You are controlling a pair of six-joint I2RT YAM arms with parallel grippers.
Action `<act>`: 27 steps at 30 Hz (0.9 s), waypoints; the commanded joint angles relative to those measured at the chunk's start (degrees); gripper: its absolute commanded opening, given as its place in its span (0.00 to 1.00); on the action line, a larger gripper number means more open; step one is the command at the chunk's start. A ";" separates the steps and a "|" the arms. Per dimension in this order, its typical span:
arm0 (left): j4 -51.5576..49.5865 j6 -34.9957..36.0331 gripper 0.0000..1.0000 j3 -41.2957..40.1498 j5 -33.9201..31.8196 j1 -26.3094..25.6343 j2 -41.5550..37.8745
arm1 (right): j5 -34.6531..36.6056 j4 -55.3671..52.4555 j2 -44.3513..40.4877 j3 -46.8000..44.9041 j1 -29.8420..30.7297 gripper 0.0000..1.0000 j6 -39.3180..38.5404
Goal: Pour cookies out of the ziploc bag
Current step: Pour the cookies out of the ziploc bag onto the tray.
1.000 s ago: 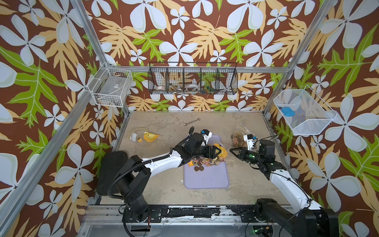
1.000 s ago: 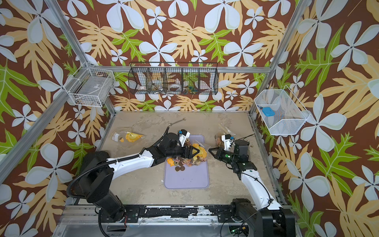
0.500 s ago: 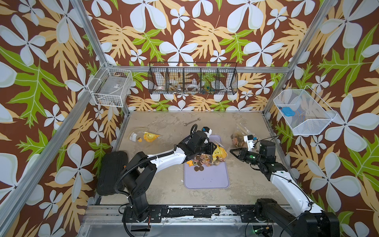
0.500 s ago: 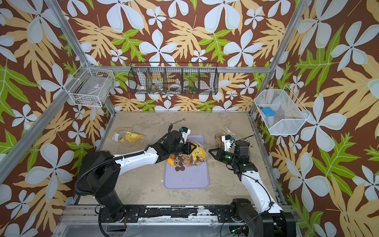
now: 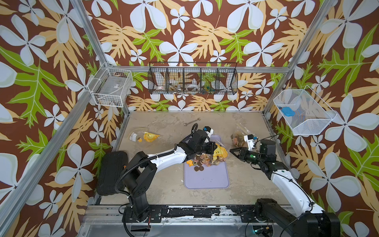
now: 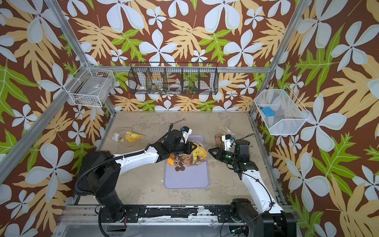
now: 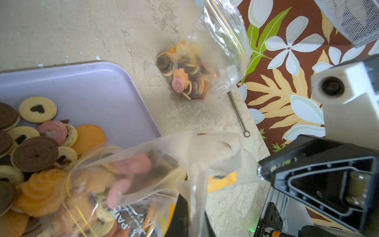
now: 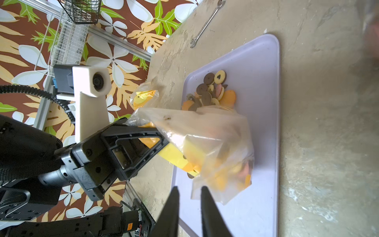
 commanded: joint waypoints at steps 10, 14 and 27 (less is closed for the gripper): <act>-2.68 1.94 0.00 1.12 -0.05 2.50 -2.20 | 5.00 -8.67 -4.71 2.19 -1.49 1.00 -3.55; -4.38 2.93 0.00 2.00 0.26 3.89 -2.88 | 5.87 -9.87 -5.04 0.78 -2.38 1.00 -4.38; -5.79 2.68 0.00 3.43 2.42 5.23 -5.19 | 6.06 -8.38 -4.35 -2.29 -2.58 1.00 -4.35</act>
